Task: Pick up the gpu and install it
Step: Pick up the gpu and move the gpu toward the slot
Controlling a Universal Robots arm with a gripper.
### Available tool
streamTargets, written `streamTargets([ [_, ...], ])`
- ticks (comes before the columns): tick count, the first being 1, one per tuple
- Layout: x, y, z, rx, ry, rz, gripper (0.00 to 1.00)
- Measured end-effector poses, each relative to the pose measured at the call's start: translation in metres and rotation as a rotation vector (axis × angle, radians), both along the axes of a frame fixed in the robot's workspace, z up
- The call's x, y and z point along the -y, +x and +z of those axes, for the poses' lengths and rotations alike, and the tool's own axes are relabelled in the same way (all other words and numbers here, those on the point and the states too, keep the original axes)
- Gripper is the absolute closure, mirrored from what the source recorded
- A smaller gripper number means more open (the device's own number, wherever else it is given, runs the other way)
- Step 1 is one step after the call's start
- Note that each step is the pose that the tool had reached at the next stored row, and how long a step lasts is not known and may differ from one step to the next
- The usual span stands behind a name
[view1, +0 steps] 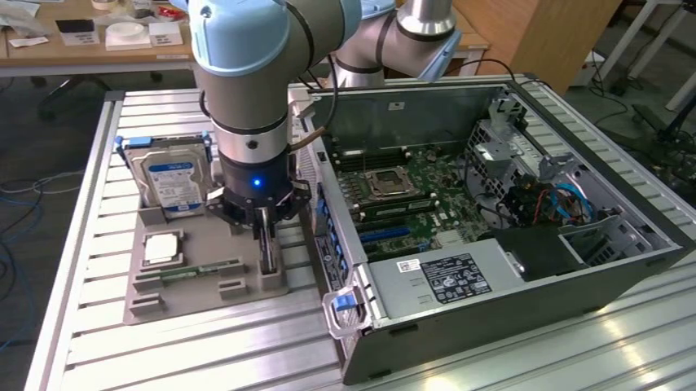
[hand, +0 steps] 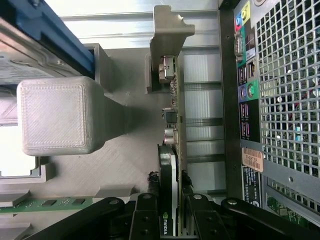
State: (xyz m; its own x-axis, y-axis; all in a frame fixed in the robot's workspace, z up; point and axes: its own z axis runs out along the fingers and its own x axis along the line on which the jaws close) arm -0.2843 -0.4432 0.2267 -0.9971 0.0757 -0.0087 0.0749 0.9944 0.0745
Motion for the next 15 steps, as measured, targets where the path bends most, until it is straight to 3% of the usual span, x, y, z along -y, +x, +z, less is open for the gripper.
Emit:
streamTargets([
  [5,-0.0001,-0.0003,-0.0001,0.0003,0.0035,0.002,0.73],
  [15,0.0,-0.0037,-0.0002,0.0001,0.0043,0.016,0.73],
])
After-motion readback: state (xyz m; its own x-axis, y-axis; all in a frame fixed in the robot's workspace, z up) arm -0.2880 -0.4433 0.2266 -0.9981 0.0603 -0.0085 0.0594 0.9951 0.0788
